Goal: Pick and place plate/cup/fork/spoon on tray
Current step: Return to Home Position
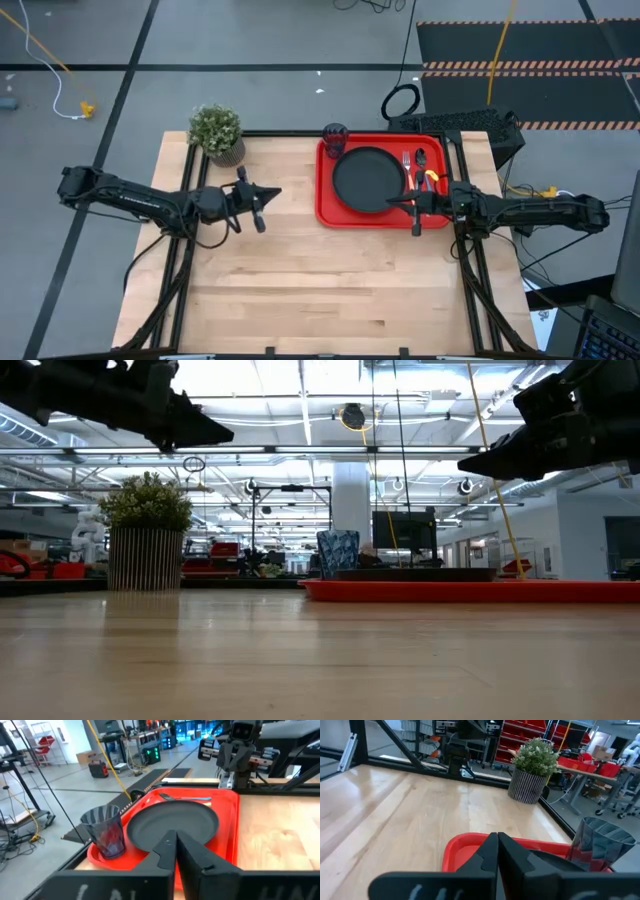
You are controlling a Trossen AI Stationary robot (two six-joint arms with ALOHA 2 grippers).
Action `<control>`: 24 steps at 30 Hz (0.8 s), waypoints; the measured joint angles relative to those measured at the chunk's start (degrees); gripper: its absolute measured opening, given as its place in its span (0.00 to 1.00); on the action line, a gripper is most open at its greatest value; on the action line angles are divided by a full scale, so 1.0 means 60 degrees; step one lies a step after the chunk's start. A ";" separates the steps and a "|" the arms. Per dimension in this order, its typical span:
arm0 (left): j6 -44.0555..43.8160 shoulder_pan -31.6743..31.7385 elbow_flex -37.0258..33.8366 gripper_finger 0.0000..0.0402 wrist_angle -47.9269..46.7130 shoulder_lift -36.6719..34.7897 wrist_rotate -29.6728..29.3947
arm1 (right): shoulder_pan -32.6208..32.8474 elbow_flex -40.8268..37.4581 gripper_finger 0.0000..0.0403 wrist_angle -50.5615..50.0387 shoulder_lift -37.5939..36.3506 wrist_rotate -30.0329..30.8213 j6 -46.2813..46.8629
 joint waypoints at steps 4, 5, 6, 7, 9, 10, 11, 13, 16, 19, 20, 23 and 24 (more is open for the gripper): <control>0.0124 -0.0004 -0.0170 0.03 -0.0011 -0.0506 0.0002 | 0.0000 0.0000 0.00 -0.0067 -0.0187 -0.0218 0.0079; 0.0141 -0.0004 -0.0181 0.03 -0.0011 -0.0599 0.0000 | 0.0004 0.0000 0.00 -0.0103 -0.0245 -0.0334 0.0079; 0.0162 -0.0004 -0.0183 0.03 -0.0011 -0.0673 0.0001 | 0.0004 -0.0013 0.00 -0.0090 -0.0303 -0.0496 0.0082; 0.0200 -0.0004 -0.0183 0.03 -0.0015 -0.0737 0.0004 | 0.0005 -0.0052 0.00 -0.0052 -0.0351 -0.0583 0.0084; 0.0285 -0.0004 -0.0183 0.01 -0.0015 -0.0823 0.0000 | 0.0007 -0.0212 0.00 -0.0020 -0.0448 -0.0714 0.0173; 0.0331 -0.0004 -0.0183 0.01 -0.0008 -0.0827 0.0002 | 0.0007 -0.0304 0.00 0.0015 -0.0496 -0.0721 0.0241; 0.0387 -0.0004 -0.0183 0.01 -0.0007 -0.0824 0.0000 | 0.0007 -0.0410 0.00 0.0120 -0.0520 -0.0734 0.0316; 0.0455 0.0000 -0.0187 0.02 0.0022 -0.0823 0.0000 | 0.0007 -0.0674 0.00 0.0405 -0.0556 -0.0782 0.0390; 0.0482 0.0088 -0.0187 0.03 0.0125 -0.0822 0.0000 | 0.0007 -0.0940 0.00 0.1043 -0.0649 -0.1118 0.0255; 0.0486 0.0198 -0.0187 0.01 0.0217 -0.0820 0.0195 | 0.0007 -0.0984 0.00 0.1033 -0.0809 -0.1220 0.0103; 0.0483 0.0240 -0.0187 0.01 0.0266 -0.0820 0.0297 | 0.0007 -0.0991 0.00 0.1038 -0.0870 -0.1217 0.0068; 0.0463 0.0341 -0.0187 0.02 0.0363 -0.0820 0.0507 | 0.0007 -0.0998 0.00 0.0978 -0.1166 -0.1215 -0.0144; 0.0459 0.0360 -0.0187 0.03 0.0373 -0.0820 0.0508 | 0.0007 -0.0998 0.00 0.0977 -0.1296 -0.1202 -0.0152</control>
